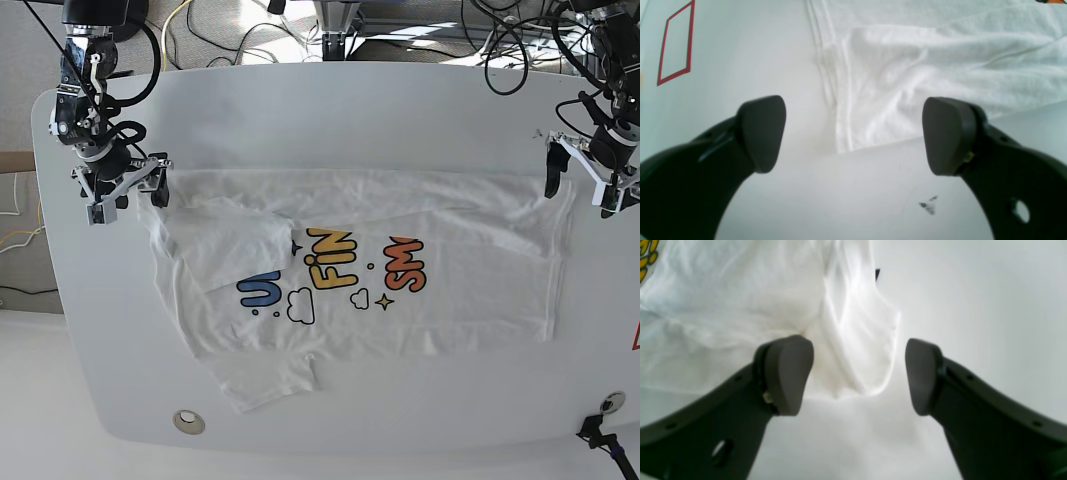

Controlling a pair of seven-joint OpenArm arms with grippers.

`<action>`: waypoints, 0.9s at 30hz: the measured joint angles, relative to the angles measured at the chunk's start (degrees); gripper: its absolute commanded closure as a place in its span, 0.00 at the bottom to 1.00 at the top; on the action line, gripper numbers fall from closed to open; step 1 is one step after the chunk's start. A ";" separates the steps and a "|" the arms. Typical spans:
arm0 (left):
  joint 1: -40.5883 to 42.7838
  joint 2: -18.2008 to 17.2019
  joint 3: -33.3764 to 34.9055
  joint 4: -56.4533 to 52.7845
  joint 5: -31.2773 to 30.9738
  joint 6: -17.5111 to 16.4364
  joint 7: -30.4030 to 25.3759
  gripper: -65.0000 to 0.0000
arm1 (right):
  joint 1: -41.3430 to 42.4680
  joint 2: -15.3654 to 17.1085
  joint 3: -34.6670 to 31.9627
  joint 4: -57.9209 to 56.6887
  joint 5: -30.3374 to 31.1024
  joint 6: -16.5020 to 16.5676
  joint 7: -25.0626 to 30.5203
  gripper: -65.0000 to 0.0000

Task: Fold the T-shirt properly
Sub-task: 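Lift the hem with both grippers and fold it toward the collar, then lower the folded hem and open both grippers, pulling back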

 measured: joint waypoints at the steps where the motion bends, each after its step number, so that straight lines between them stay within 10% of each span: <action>1: 0.31 0.02 -0.04 0.02 -0.04 0.00 0.00 0.05 | 0.68 -0.55 0.76 -1.44 -0.20 0.98 -0.31 0.33; 13: 0.35 0.04 -0.04 -1.40 -0.11 0.15 -0.07 0.05 | 3.06 -2.05 1.16 -12.85 0.44 2.89 7.54 0.34; 21: -5.03 0.22 0.39 -13.33 0.04 0.20 -0.46 0.05 | 1.79 -3.45 1.38 -12.79 0.81 2.71 8.37 1.00; 27: -7.41 0.17 0.66 -15.43 -0.02 0.20 0.04 0.05 | 1.77 -4.26 1.40 -12.74 0.85 2.86 8.33 1.00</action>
